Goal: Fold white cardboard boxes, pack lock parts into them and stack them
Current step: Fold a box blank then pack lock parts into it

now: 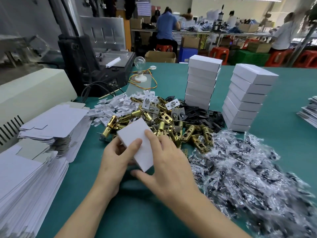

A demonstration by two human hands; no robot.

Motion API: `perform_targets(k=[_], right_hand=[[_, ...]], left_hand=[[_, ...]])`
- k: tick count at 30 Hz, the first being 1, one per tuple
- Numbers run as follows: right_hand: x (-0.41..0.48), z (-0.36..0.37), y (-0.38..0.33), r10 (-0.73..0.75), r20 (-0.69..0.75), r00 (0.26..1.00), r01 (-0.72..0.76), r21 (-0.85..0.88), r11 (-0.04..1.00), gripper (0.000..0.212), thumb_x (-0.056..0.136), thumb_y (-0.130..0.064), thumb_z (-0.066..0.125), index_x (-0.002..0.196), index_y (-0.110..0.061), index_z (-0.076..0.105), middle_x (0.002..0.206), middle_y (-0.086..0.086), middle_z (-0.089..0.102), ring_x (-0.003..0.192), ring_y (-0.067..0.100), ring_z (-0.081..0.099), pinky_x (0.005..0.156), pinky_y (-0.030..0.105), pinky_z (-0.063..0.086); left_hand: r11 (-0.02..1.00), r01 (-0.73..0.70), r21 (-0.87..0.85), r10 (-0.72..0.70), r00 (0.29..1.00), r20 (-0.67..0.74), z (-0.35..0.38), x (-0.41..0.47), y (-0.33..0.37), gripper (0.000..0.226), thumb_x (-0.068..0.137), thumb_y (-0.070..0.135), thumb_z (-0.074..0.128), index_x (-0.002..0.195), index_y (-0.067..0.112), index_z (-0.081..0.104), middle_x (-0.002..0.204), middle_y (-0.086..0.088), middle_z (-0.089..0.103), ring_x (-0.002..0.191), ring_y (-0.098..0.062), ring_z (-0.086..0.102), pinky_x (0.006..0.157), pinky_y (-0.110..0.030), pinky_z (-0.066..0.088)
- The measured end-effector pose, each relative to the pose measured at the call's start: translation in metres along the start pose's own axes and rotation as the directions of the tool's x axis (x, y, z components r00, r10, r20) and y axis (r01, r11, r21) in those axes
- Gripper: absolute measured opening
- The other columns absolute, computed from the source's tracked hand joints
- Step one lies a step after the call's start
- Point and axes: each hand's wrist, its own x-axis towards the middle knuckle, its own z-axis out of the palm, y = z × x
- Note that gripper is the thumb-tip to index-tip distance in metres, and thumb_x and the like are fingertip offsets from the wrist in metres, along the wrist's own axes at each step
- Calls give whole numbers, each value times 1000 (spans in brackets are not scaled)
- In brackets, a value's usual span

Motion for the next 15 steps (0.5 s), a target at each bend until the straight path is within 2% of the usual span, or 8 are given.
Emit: perform_targets(k=[2, 4, 6, 8, 11, 15], right_hand=[[5, -6, 0, 19, -54, 998, -15, 65, 998, 88, 80, -56, 71, 153, -32, 27, 127, -4, 51, 106, 21, 57, 78, 34, 49], [12, -24, 4, 69, -106, 992, -47, 195, 980, 82, 78, -53, 74, 148, -34, 36, 125, -5, 57, 103, 19, 58, 77, 33, 49], [26, -50, 14, 125, -158, 980, -81, 259, 962, 76, 78, -53, 77, 142, -34, 42, 122, -5, 61, 101, 19, 59, 79, 38, 52], [45, -81, 35, 184, -214, 959, -127, 254, 959, 70, 80, -53, 76, 139, -32, 44, 113, -2, 60, 95, 22, 62, 72, 42, 56], [82, -139, 82, 272, -327, 905, -239, 140, 961, 67, 83, -53, 73, 138, -27, 46, 108, 2, 60, 92, 27, 61, 66, 40, 52], [127, -211, 153, 403, -436, 805, -433, 33, 901, 72, 78, -53, 75, 139, -24, 49, 129, 9, 64, 112, 32, 61, 85, 40, 50]], left_hand=[[997, 6, -78, -3, 999, 44, 1, 0, 3, 55, 73, 57, 79, 115, 23, 74, 105, -3, 80, 91, -20, 78, 64, -28, 62], [977, 4, -212, 22, 992, 121, 1, -1, 5, 42, 90, 54, 66, 110, 20, 78, 107, -10, 79, 91, -23, 77, 64, -31, 62], [966, 18, -258, 26, 986, 167, 0, -2, 6, 50, 96, 56, 51, 115, 17, 76, 114, -16, 78, 102, -27, 77, 67, -35, 65], [975, 22, -219, 23, 980, 200, 0, -2, 4, 57, 98, 55, 45, 125, 10, 68, 121, -18, 76, 112, -33, 75, 70, -36, 65], [985, 12, -174, 30, 971, 239, -1, -2, -1, 53, 100, 54, 45, 123, 14, 70, 124, -19, 75, 115, -37, 73, 72, -38, 66], [989, -2, -147, 44, 958, 283, 0, -1, -4, 51, 94, 61, 53, 114, 21, 77, 123, -19, 75, 114, -36, 73, 73, -41, 66]])
